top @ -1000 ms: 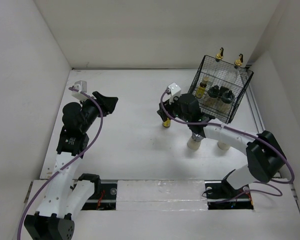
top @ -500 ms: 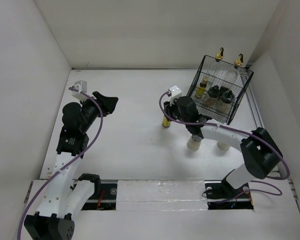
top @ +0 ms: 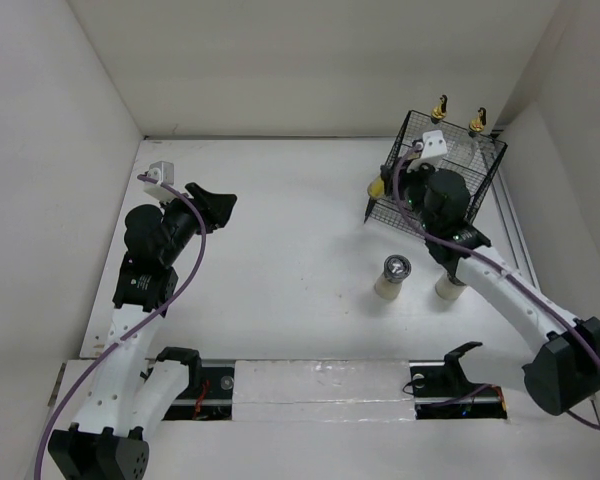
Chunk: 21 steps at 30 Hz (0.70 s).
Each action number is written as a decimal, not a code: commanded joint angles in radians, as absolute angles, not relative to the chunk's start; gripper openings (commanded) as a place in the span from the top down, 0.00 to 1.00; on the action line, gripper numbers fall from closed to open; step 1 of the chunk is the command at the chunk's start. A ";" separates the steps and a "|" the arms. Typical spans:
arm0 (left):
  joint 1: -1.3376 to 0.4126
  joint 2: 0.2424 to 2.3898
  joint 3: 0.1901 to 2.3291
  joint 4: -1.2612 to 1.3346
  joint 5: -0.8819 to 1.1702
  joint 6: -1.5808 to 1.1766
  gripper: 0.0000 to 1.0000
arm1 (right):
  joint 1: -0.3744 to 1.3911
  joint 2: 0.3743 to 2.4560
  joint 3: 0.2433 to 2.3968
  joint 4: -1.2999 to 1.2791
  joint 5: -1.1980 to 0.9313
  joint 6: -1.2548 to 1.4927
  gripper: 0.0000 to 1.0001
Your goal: Organize the condiment bottles
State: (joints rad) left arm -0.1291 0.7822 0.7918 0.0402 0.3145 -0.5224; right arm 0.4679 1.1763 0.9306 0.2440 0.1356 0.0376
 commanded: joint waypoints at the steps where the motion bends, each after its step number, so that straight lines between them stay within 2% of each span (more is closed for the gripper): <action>1: -0.124 0.764 0.790 0.080 0.316 -0.520 0.52 | 0.393 1.216 0.973 0.282 0.140 0.028 0.80; 10: -0.124 0.764 0.799 0.081 0.324 -0.520 0.51 | 0.255 1.314 1.002 0.293 0.127 0.028 0.80; 21: -0.124 0.764 0.799 0.072 0.322 -0.520 0.51 | 0.255 1.485 0.982 0.351 0.087 0.028 0.79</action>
State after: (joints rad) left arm -0.1291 0.7815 0.7918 0.0402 0.3122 -0.5224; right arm 0.2440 1.4883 0.9474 0.2329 0.1123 0.0303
